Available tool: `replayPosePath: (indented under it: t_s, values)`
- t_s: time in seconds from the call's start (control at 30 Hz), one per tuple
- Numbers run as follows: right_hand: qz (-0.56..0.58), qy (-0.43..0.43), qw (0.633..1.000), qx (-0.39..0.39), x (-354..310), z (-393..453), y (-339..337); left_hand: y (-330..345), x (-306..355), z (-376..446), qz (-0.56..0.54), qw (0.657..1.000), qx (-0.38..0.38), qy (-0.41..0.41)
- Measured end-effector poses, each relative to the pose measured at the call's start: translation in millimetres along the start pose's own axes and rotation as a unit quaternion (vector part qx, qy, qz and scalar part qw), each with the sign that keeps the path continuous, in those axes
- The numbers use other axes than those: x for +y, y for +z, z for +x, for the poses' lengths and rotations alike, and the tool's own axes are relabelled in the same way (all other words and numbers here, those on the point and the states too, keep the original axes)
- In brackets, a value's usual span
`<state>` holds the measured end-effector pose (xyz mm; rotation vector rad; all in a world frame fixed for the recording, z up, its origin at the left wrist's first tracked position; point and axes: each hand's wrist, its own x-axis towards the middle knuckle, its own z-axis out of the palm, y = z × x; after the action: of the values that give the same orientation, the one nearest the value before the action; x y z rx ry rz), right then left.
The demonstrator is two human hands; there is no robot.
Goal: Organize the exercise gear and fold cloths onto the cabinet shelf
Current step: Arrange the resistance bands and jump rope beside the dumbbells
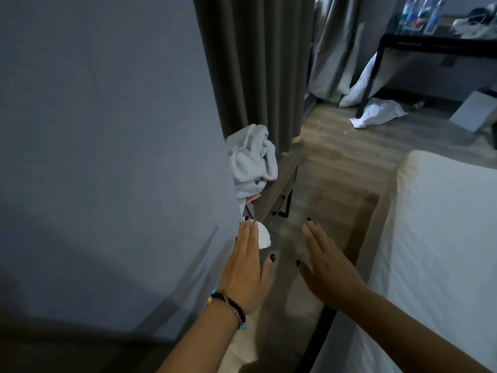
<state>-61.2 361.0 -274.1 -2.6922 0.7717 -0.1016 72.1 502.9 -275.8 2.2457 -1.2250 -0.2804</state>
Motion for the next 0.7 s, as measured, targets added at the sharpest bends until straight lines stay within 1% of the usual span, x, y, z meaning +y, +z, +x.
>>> replayPosePath:
  t_s: [0.17, 0.33, 0.53, 0.7]
  values:
    - [0.013, 0.018, 1.000, 0.009, 20, 31, -3, 24, 1, 46, -0.028, 0.999, -0.020, -0.006]
    - [0.036, 0.024, 0.999, -0.004, 41, 71, -8, 41, 0, 98, -0.053, 0.998, -0.024, -0.025]
    - [0.046, 0.036, 0.998, -0.020, 66, 144, -12, 55, -16, 168, -0.034, 0.999, -0.020, -0.022]
    - [0.053, 0.019, 0.997, -0.046, 93, 211, -11, 70, -30, 227, -0.047, 0.997, -0.030, -0.049]
